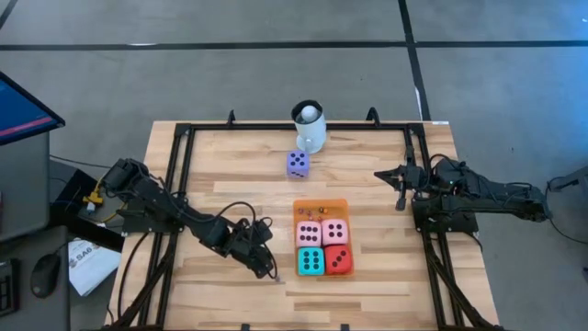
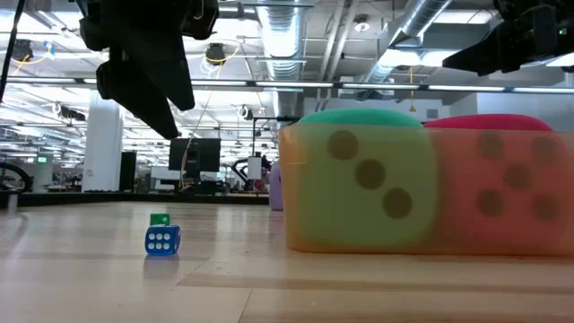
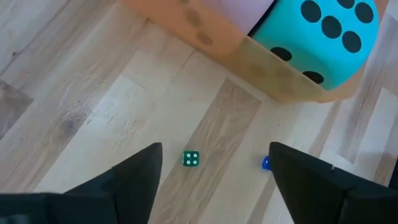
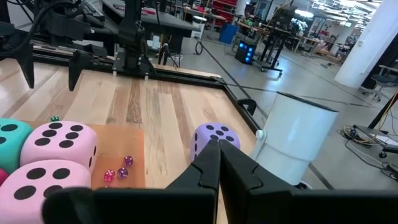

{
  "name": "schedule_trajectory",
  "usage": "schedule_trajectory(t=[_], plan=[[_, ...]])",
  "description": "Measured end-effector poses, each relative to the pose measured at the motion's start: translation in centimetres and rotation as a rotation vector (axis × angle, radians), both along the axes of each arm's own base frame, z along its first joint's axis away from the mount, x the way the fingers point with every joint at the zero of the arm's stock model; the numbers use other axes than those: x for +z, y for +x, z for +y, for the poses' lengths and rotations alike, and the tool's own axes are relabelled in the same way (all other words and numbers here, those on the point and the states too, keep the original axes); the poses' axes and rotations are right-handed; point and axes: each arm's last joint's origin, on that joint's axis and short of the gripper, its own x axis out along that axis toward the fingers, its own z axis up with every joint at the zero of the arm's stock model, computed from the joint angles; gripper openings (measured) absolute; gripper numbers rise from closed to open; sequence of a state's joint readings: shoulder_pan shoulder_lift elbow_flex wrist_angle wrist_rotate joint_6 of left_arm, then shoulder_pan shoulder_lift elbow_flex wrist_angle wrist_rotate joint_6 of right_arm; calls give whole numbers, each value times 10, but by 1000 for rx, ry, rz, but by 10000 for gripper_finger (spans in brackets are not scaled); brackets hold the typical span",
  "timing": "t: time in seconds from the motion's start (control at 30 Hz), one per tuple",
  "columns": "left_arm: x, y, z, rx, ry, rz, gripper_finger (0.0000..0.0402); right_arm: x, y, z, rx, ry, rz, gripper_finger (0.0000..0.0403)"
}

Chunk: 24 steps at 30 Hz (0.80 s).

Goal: Pick & Place Dice
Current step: Put the small green dice into the orange bin

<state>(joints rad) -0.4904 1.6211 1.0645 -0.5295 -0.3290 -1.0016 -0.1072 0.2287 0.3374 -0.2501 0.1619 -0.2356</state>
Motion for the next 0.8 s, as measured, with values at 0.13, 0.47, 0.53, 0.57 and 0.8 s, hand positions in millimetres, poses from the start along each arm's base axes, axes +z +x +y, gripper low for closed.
schedule_trajectory(t=[0.13, 0.47, 0.53, 0.57, 0.8], plan=[[0, 0, 0, 0, 0, 0, 299, 0, 0, 0, 0, 0, 0, 0], [0, 0, 0, -1, 0, 0, 302, 0, 0, 0, 0, 0, 0, 0], [0, 0, 0, -1, 1, 1, 303, 0, 0, 0, 0, 0, 0, 0], [0, 0, 0, -1, 1, 1, 304, 0, 0, 0, 0, 0, 0, 0], [0, -2, -3, -13, 2, 2, 304, 0, 0, 0, -1, 0, 0, 0]])
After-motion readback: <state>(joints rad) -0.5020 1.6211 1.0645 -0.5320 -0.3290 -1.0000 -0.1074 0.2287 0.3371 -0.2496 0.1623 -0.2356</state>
